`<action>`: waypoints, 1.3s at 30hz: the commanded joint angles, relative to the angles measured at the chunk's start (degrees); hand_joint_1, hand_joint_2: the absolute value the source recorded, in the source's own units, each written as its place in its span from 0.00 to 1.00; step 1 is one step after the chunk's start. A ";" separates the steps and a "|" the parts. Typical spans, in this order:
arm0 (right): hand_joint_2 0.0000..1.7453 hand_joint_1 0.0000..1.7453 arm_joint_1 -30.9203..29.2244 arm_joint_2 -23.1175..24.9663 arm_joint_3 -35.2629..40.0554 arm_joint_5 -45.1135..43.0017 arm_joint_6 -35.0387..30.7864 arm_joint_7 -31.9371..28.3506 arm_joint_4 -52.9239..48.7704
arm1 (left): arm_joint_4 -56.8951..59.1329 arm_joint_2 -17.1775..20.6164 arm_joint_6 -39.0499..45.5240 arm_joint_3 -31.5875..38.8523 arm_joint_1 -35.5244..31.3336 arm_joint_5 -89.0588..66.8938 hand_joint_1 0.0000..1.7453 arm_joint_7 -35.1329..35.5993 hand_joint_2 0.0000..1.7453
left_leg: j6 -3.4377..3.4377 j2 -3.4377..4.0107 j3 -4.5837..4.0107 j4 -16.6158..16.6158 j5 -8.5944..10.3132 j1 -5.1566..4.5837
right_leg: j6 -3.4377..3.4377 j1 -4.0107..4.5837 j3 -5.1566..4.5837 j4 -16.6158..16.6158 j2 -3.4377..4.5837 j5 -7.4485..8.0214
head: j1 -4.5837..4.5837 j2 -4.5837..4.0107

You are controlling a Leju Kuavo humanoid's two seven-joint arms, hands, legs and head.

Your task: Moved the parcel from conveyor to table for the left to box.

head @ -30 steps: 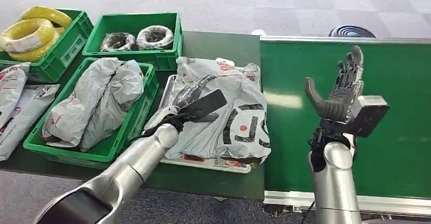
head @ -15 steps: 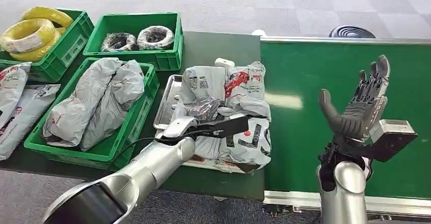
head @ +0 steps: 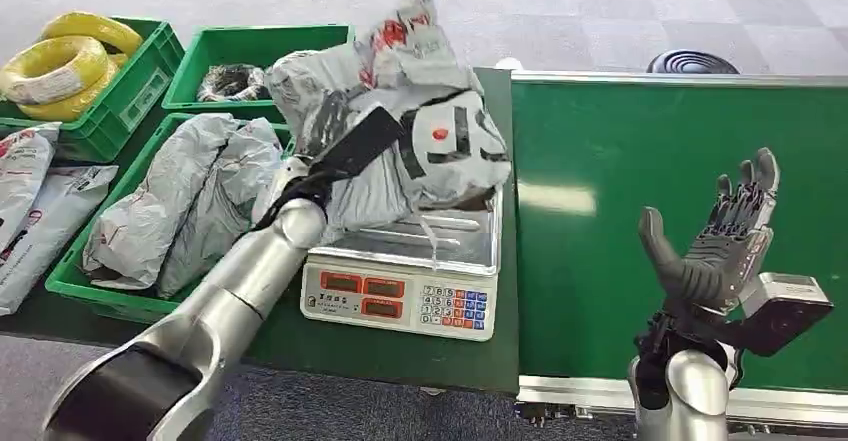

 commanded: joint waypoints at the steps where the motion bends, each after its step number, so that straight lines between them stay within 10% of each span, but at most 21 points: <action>1: 1.00 0.00 3.61 2.44 -3.88 -0.82 -0.20 -1.68 -0.50 | -27.90 8.04 4.24 9.63 -2.67 -4.70 1.00 2.23 1.00 | -0.02 0.19 -0.11 0.08 -0.05 0.02 | -0.03 0.03 -0.17 0.08 0.15 0.00 | 0.02 -0.02; 14: 1.00 0.00 4.41 3.78 -4.46 -0.33 -0.67 -1.72 -1.10 | -24.36 9.04 12.03 11.99 -2.23 -22.58 1.00 5.82 1.00 | -0.01 0.06 -0.01 -0.03 0.03 -0.02 | 0.00 -0.02 0.01 -0.03 0.03 0.01 | 0.02 0.00; 18: 1.00 0.00 2.54 5.20 -5.11 1.59 0.21 0.88 -0.62 | -8.94 17.78 5.44 10.74 -4.34 -25.96 1.00 23.38 1.00 | -0.04 0.23 0.14 -0.09 0.00 -0.08 | -0.03 -0.07 0.07 -0.01 0.20 0.01 | 0.04 0.00; 23: 1.00 0.00 2.23 4.02 -5.26 1.52 -0.19 1.33 2.32 | 25.83 20.95 -10.74 21.62 -7.99 -32.26 1.00 27.79 1.00 | -0.13 0.60 0.48 -0.27 0.10 -0.08 | -0.12 -0.07 0.18 -0.05 0.55 0.13 | 0.00 0.00; 35: 1.00 0.00 4.23 6.86 -8.11 3.19 0.01 2.47 -0.30 | 23.36 19.12 -18.64 25.39 0.66 -36.52 1.00 29.15 1.00 | -0.05 0.55 0.30 -0.21 0.02 -0.04 | -0.04 -0.08 0.13 0.02 0.46 0.01 | 0.04 0.00; 36: 1.00 0.00 4.21 6.79 -8.12 3.30 0.01 2.51 -0.21 | 22.00 19.10 -17.32 26.26 1.18 -36.70 0.39 28.60 1.00 | -0.07 0.56 0.27 -0.17 0.01 -0.05 | -0.05 -0.08 0.10 0.04 0.50 0.02 | 0.02 0.00; 37: 1.00 0.00 4.23 6.63 -8.06 3.35 -0.05 2.55 -0.19 | 20.83 19.01 -14.89 27.19 1.69 -37.28 0.00 28.69 1.00 | -0.08 0.59 0.32 -0.25 0.04 -0.08 | -0.06 -0.08 0.13 -0.03 0.51 0.07 | 0.04 0.00; 39: 1.00 0.00 4.33 6.22 -8.00 3.19 -0.14 2.66 -0.23 | 17.76 18.48 -10.62 30.27 2.81 -34.94 0.00 25.01 1.00 | -0.10 0.53 0.33 -0.26 0.07 -0.10 | -0.07 -0.08 0.13 -0.05 0.45 0.08 | 0.04 0.00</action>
